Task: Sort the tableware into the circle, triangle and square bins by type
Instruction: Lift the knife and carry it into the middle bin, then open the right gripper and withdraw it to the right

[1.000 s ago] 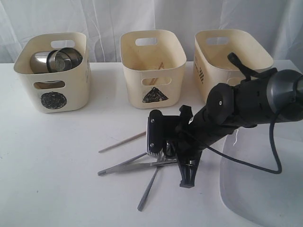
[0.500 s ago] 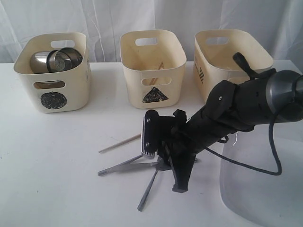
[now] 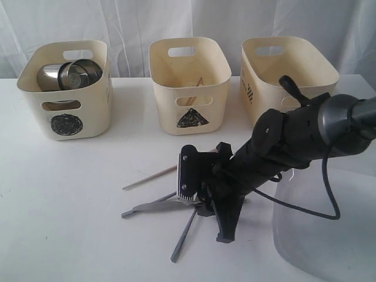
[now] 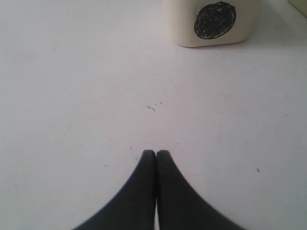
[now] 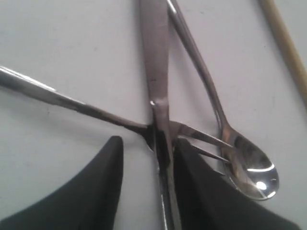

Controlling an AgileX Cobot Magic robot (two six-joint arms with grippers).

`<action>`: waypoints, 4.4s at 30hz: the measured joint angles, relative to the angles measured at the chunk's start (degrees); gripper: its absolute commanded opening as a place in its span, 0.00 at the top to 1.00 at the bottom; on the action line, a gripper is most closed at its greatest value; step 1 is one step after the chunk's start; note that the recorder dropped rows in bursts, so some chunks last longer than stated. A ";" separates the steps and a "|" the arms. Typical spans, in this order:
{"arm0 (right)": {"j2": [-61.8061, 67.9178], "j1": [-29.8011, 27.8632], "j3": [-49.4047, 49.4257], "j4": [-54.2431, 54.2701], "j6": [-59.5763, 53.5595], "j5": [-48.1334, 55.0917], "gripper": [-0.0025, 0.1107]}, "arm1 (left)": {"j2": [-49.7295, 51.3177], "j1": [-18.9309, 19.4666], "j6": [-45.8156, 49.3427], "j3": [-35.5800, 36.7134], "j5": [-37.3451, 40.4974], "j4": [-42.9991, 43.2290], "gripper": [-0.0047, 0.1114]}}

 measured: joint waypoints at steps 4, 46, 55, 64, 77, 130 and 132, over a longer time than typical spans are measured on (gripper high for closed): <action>0.28 0.00 0.00 -0.12 1.78 -1.09 0.67 | 0.00 0.00 0.00 0.00 0.00 0.00 0.96; -8.55 0.22 -15.47 16.71 19.25 -2.09 0.98 | 0.00 0.00 0.00 0.00 0.00 0.00 0.96; -6.88 0.22 -20.70 24.15 19.12 -23.35 0.98 | 0.00 0.00 0.00 0.00 0.00 0.00 0.96; 5.13 0.22 -30.09 19.94 19.12 -36.80 0.97 | 0.00 0.00 0.00 0.00 0.00 0.00 0.96; 16.52 -0.41 -37.50 19.52 19.12 -42.34 0.65 | 0.00 0.00 0.00 0.00 0.00 0.00 0.96; -35.03 13.31 22.34 -9.17 61.23 15.21 0.98 | 0.00 0.00 0.00 0.00 0.00 0.00 0.96; -35.03 13.31 21.59 -30.03 81.23 20.43 0.98 | 0.00 0.00 0.00 0.00 0.00 0.00 0.96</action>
